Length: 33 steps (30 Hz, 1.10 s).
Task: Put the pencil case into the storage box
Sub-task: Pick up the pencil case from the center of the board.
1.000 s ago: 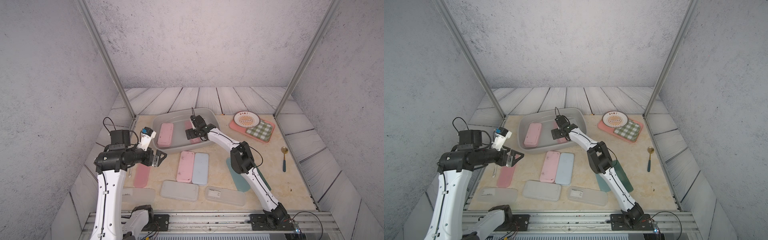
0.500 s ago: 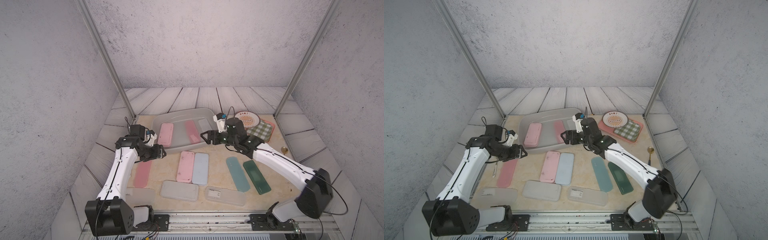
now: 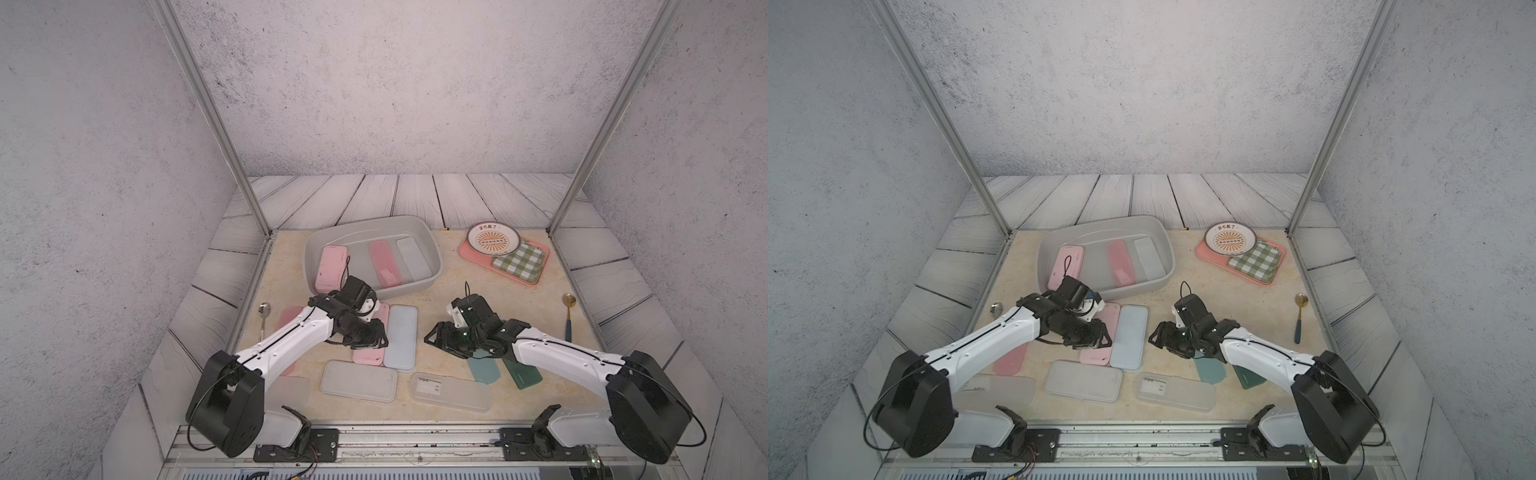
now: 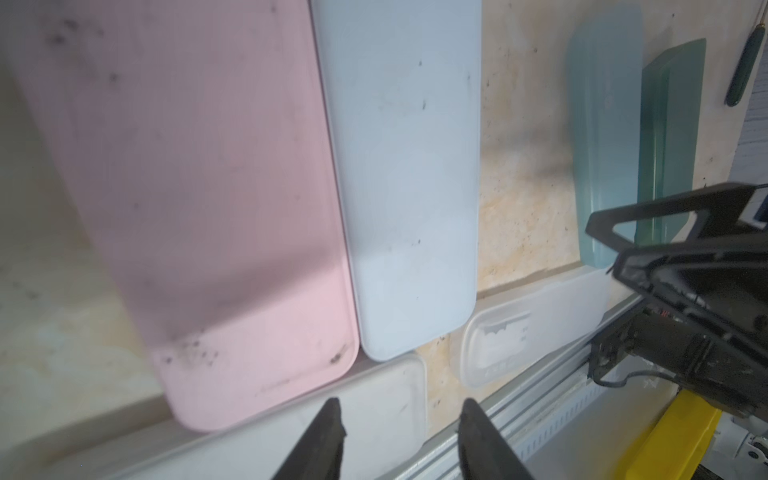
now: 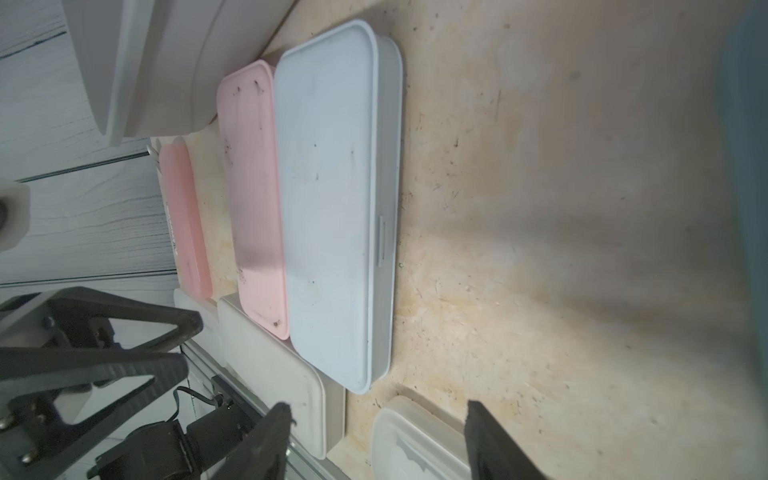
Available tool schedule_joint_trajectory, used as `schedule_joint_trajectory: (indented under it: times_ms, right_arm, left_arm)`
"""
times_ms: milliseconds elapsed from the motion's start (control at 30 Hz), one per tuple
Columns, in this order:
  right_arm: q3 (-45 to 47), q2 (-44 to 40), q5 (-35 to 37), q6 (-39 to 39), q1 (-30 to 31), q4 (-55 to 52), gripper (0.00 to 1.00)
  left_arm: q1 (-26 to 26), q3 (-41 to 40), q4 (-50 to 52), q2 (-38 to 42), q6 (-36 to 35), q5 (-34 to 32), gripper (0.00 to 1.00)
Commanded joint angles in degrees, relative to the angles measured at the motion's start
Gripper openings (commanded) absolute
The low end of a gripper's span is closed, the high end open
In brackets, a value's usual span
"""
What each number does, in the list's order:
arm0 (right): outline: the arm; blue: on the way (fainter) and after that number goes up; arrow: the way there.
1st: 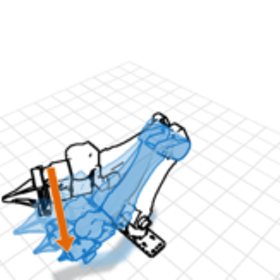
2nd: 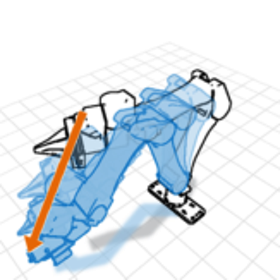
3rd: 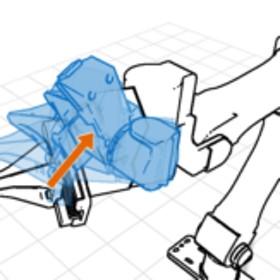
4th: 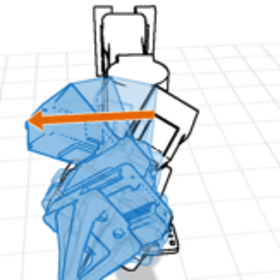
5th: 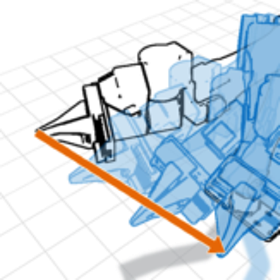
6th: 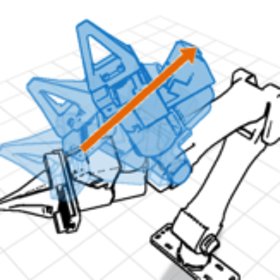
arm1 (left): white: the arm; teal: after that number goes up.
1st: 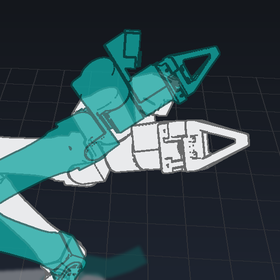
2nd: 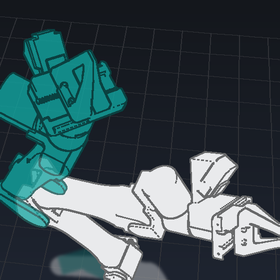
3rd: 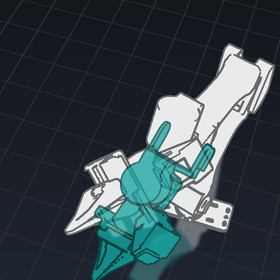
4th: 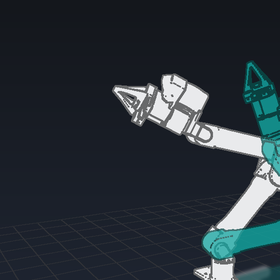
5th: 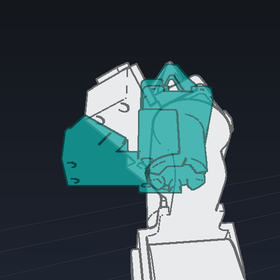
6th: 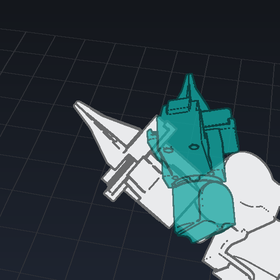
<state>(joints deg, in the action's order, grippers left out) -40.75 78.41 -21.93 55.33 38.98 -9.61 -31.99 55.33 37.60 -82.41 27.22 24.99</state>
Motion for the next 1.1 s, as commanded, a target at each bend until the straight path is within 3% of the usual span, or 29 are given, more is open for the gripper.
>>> schedule_joint_trajectory:
  times_ms: [0, 133, 400, 600, 833, 933, 1067]
  right_arm:
    - [-0.44, 2.97, -2.07, 0.78, 0.13, 4.03, 0.66]
    - [0.09, 4.59, -1.72, 0.92, 0.12, 6.42, 0.66]
    - [2.37, 8.51, -1.65, 2.58, 0.06, 11.66, 0.61]
    - [5.43, 9.5, -2.32, 4.06, -0.82, 14.89, 0.58]
    - [7.88, 9.83, -4.05, 3.91, -4.19, 16.46, 0.54]
    - [8.06, 11.92, -6.11, 4.5, -4.85, 19.54, 0.54]
    - [7.6, 15.81, -8.43, 5.56, -4.92, 23.99, 0.53]
  left_arm:
    - [-0.59, 2.21, -8.08, -4.16, 2.62, -3.65, 0.47]
    - [-1.06, 2.75, -11.76, -8.51, 3.06, -6.79, 0.43]
    - [-2.47, 2.74, -14.52, -14.0, 6.08, -3.59, 0.4]
    - [-2.72, 1.95, -15.86, -16.75, 6.42, -2.25, 0.45]
    - [-4.14, 2.18, -18.37, -18.73, 11.06, 3.61, 0.49]
    - [-4.07, 0.39, -19.83, -18.68, 11.11, 5.01, 0.55]
    - [-3.48, -2.19, -22.04, -18.71, 12.17, 6.3, 0.54]
